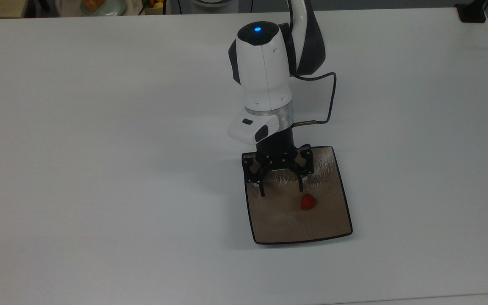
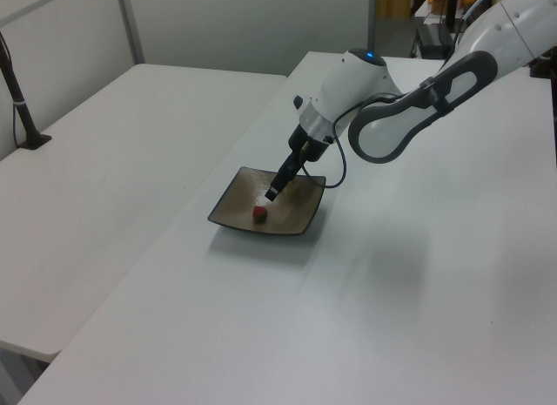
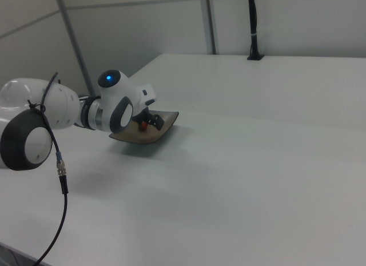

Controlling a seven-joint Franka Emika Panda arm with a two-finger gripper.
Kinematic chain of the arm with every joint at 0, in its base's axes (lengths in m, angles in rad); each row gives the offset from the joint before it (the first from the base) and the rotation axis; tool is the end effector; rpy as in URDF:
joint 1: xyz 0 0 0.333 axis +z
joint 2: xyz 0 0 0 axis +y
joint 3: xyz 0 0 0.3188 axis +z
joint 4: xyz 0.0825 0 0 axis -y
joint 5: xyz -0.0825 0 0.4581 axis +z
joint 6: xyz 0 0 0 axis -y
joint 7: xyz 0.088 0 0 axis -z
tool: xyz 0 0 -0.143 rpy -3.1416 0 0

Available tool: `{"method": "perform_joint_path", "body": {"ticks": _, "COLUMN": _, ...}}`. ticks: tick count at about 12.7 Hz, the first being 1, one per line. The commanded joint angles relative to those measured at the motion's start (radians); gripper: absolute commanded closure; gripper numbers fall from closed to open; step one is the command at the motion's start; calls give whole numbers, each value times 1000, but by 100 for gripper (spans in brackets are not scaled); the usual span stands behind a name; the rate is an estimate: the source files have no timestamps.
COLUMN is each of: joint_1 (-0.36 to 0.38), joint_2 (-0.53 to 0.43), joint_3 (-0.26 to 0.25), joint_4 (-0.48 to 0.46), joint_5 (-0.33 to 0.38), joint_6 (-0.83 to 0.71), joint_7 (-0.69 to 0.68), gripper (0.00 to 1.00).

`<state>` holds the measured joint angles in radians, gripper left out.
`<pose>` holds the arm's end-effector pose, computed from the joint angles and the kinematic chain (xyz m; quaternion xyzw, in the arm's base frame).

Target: Strawberries on a ceramic plate

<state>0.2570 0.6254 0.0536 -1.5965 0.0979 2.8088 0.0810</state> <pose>0.7839 0.2415 0.2612 -0.9545 -0.0607 -0.2751 0.0976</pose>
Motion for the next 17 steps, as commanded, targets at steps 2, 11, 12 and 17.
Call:
{"method": "perform_joint_path", "body": {"ticks": 2, "joint_1": 11, "joint_2": -64, "joint_3": -3, "joint_4": -12, "joint_5": 5, "joint_6": -18, "joint_7": 13, "gripper": 0}}
{"method": "perform_joint_path", "body": {"ticks": 11, "joint_1": -65, "joint_2": -514, "joint_3": -15, "joint_4": -20, "joint_5": -64, "joint_6": -1018, "joint_7": 49, "gripper": 0}}
{"method": "perform_joint_path", "body": {"ticks": 12, "joint_1": -82, "joint_2": -542, "joint_3": -17, "joint_4": -19, "joint_5": -66, "joint_6": -1069, "joint_7": 49, "gripper": 0}}
{"method": "perform_joint_path", "body": {"ticks": 17, "joint_1": -117, "joint_2": -631, "joint_3": -17, "joint_4": -26, "joint_5": -64, "joint_6": -1209, "joint_7": 48, "gripper": 0}}
